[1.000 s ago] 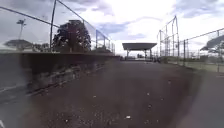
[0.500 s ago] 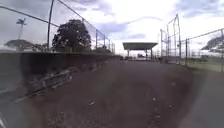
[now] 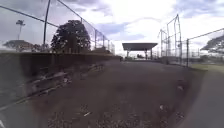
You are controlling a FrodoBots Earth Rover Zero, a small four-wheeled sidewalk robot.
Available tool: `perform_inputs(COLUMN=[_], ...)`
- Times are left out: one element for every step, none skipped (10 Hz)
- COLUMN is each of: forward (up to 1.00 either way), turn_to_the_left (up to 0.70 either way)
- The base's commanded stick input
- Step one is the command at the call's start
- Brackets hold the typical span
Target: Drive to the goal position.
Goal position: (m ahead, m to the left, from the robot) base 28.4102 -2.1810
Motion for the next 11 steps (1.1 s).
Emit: perform_inputs(forward=[0.50, 0.50, 0.50, 0.50, 0.50, 0.50, 0.50, 0.50, 0.50, 0.50, 0.50], turn_to_the_left=[0.00, 0.00, 0.00, 0.00, 0.00, 0.00, 0.00, 0.00, 0.00, 0.00, -0.45])
